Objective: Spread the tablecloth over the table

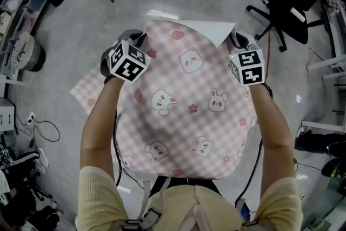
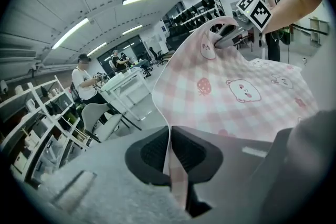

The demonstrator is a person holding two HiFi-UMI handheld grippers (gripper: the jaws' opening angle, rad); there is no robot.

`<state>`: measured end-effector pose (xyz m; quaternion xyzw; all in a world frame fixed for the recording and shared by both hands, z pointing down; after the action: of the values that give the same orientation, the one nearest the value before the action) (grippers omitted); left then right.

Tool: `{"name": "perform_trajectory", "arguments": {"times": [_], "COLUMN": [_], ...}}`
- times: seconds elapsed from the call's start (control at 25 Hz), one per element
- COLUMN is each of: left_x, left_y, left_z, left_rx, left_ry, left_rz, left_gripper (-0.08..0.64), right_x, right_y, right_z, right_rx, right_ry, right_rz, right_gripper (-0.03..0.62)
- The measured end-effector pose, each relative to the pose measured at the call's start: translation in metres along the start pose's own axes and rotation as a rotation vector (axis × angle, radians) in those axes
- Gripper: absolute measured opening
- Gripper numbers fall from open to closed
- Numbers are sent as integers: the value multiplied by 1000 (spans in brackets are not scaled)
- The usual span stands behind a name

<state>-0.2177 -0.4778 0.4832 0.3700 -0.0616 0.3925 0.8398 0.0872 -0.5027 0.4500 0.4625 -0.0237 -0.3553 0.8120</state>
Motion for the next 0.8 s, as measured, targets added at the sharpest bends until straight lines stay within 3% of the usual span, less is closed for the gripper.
{"name": "perform_trajectory", "arguments": {"times": [0.28,0.48,0.8], "left_x": [11,19,22], "left_y": [18,24,30], "left_z": [33,47,58], "left_rx": [-68,-102,-125], "left_ry": [34,17,16], "left_rz": [51,109,122], "left_gripper": [26,32,55], "right_x": [-7,-15,-25], "right_y": [19,26,39], "right_z": [25,38,53], "right_rx": [-40,-62,-102], "right_ry": [15,18,4], "right_rz": [-28,-48,-97], "right_gripper": [34,28,28]}}
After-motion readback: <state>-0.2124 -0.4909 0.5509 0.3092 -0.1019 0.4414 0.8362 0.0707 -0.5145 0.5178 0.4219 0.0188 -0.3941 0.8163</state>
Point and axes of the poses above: the fingertips, and each gripper's own axes: z forward along the fingers, x to its right, y out of its underside, the point moved 7 cm from there along -z, backward along the fingers, and after that the axes turned 6 degrees about -x, right-handed, at the moved point
